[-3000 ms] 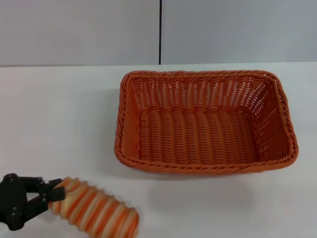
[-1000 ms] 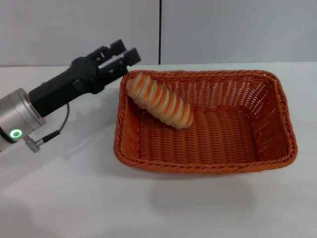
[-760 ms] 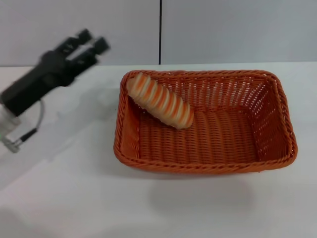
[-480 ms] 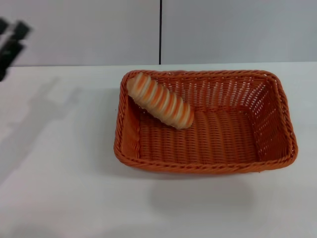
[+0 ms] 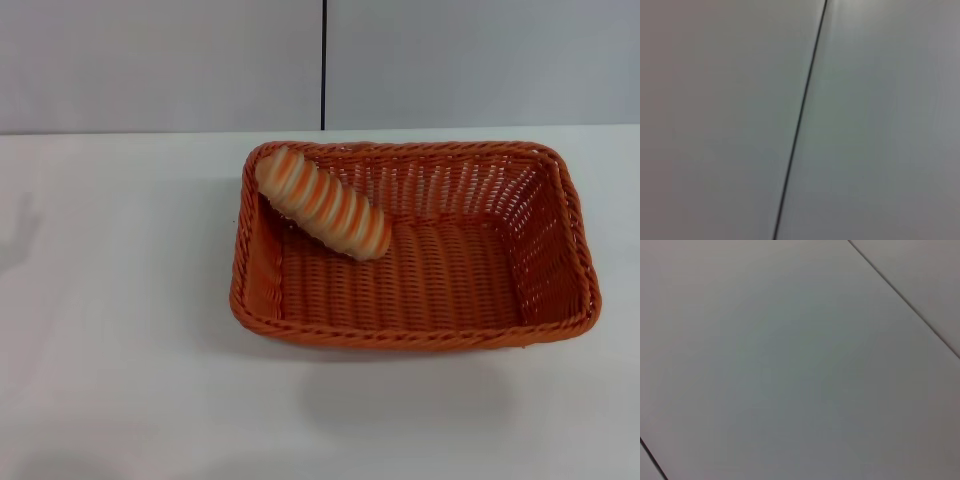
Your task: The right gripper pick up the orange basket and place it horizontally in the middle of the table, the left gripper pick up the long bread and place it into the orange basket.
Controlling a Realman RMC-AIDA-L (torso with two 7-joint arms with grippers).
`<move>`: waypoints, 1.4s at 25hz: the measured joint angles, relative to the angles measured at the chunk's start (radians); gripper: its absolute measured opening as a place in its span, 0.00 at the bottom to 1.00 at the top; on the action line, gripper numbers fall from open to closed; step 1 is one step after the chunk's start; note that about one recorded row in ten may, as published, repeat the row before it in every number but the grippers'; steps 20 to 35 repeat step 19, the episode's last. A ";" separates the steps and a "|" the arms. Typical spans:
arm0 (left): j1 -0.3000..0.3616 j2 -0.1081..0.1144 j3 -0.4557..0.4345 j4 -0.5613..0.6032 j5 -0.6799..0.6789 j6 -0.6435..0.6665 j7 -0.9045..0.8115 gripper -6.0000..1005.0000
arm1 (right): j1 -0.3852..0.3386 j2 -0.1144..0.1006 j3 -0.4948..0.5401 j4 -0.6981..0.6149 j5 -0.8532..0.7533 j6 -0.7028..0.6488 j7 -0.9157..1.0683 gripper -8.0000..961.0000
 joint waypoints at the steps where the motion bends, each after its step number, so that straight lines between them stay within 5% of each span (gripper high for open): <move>1: 0.000 0.000 -0.007 -0.007 0.000 0.000 0.017 0.81 | 0.000 0.000 0.000 0.000 0.000 0.000 0.000 0.68; 35: -0.008 0.000 -0.032 -0.019 0.000 -0.013 0.061 0.81 | 0.006 0.004 0.022 0.004 0.000 -0.009 -0.001 0.68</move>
